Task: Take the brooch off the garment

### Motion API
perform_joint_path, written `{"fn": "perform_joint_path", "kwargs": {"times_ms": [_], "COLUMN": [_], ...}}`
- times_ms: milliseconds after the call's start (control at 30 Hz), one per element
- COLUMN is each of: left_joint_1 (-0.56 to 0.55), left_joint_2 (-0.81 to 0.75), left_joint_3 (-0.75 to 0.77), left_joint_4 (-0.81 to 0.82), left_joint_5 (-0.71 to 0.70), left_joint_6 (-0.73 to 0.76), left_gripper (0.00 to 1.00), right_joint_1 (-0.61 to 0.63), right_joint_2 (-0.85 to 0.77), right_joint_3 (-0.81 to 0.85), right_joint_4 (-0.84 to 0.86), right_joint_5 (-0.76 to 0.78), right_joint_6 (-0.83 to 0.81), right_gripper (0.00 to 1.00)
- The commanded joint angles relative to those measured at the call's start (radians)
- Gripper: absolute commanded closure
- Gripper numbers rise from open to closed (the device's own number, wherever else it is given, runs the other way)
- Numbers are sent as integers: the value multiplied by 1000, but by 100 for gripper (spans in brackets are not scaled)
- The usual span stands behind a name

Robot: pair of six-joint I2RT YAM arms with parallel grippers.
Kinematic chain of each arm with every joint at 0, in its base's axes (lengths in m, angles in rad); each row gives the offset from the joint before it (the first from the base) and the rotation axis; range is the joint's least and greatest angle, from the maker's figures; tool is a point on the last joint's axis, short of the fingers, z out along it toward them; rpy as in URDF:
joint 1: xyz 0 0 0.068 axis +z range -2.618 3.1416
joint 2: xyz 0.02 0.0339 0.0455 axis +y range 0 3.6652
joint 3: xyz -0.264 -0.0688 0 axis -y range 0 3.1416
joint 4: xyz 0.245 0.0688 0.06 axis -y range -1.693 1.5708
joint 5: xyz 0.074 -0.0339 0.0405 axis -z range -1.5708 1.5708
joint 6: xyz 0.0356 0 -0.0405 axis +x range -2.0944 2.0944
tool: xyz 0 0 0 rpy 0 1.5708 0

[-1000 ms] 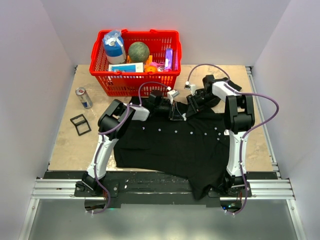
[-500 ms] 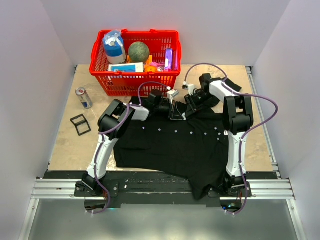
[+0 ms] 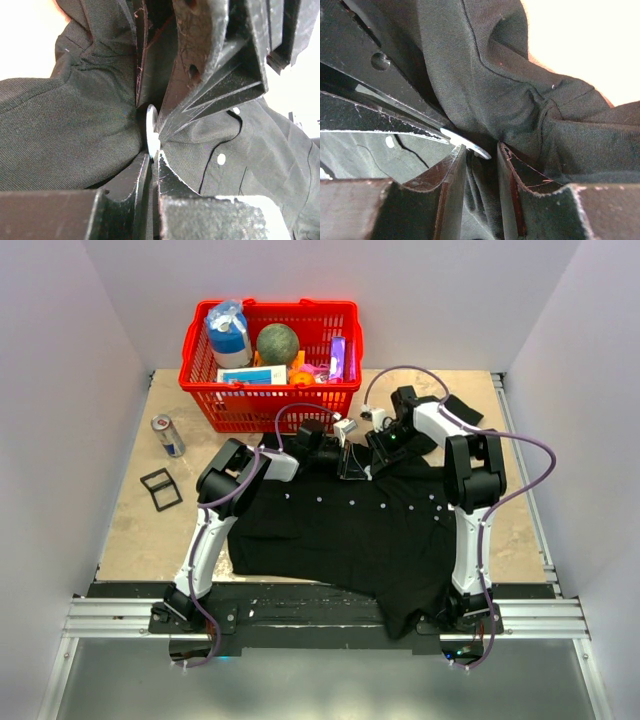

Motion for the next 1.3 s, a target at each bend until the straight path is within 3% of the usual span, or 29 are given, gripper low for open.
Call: {"fn": "perform_joint_path", "kwargs": {"times_ms": [0,267,433,667,833,1267], "left_joint_1": [9,10,15,24,29,30], "left_joint_2": [35,36,38,33,16,18], "left_joint_3": [23,26,25,26,25,69], "left_joint_4": [5,8,12,-4,-38,-50], "left_joint_5": [-26,-34,-38,-44,-44,-35], "left_joint_6": [-3,-14,-25,-13,29,44], "left_gripper": [100,100,100,100,100,100], "right_joint_1": [13,42,41,26,-40,-93], "right_joint_2": [18,6,-86,-219,-241,-233], "right_joint_3": [-50,-67,-93,-154,-155,-55], "right_joint_4": [176,194,128,4,2,-8], "right_joint_5": [229,272,71,-9,-73,-27], "right_joint_6": [16,70,20,-195,-204,-148], "right_gripper": [68,72,65,57,57,57]}}
